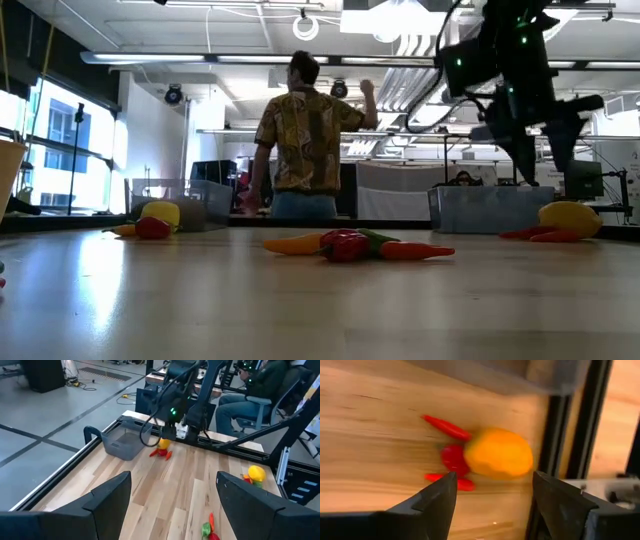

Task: Sort produce into baskets
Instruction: Put the top right yellow lemon into the left black bin

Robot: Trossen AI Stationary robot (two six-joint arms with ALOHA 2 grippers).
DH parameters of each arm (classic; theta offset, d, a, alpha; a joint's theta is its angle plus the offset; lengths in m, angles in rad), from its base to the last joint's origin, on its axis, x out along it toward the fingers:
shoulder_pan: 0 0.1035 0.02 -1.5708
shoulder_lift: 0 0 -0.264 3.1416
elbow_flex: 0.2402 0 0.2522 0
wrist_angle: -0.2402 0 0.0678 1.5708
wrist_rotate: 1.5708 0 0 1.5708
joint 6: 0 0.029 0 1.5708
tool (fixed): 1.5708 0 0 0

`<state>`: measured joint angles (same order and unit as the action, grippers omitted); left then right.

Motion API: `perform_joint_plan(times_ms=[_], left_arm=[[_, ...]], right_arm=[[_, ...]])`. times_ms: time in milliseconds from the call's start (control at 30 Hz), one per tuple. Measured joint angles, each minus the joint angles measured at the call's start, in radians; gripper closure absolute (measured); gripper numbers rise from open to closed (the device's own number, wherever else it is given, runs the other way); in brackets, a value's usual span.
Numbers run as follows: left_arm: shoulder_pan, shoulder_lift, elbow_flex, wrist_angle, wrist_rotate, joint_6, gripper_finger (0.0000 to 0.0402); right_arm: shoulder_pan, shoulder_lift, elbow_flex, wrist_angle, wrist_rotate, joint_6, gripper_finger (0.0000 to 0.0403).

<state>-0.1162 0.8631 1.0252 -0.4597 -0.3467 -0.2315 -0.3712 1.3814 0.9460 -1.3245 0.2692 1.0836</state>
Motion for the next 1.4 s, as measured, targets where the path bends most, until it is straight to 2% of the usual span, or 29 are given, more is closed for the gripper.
perform_joint_plan(times_ms=[400,700,1000,1200,1400], left_arm=[[0.0,0.0,0.0,0.0,-0.001,-0.002,0.0123],[0.0,0.0,0.0,0.001,-0.006,-0.002,0.0123],[0.0,0.013,0.0,0.01,-0.009,-0.003,0.0123],[0.0,0.033,0.0,0.017,-0.009,-0.014,0.0123],[0.0,0.058,0.0,0.017,-0.009,-0.029,0.0123]], right_arm=[[-0.064,0.033,-0.084,0.067,-0.024,0.05,0.0157],[-0.092,0.031,-0.084,0.091,-0.134,-0.328,0.0158],[-0.204,0.032,-0.084,0.092,-0.147,-0.534,0.0158],[-0.218,0.033,-0.084,0.098,-0.169,-0.728,0.0158],[-0.218,0.034,-0.108,0.135,-0.161,-0.802,0.0158]])
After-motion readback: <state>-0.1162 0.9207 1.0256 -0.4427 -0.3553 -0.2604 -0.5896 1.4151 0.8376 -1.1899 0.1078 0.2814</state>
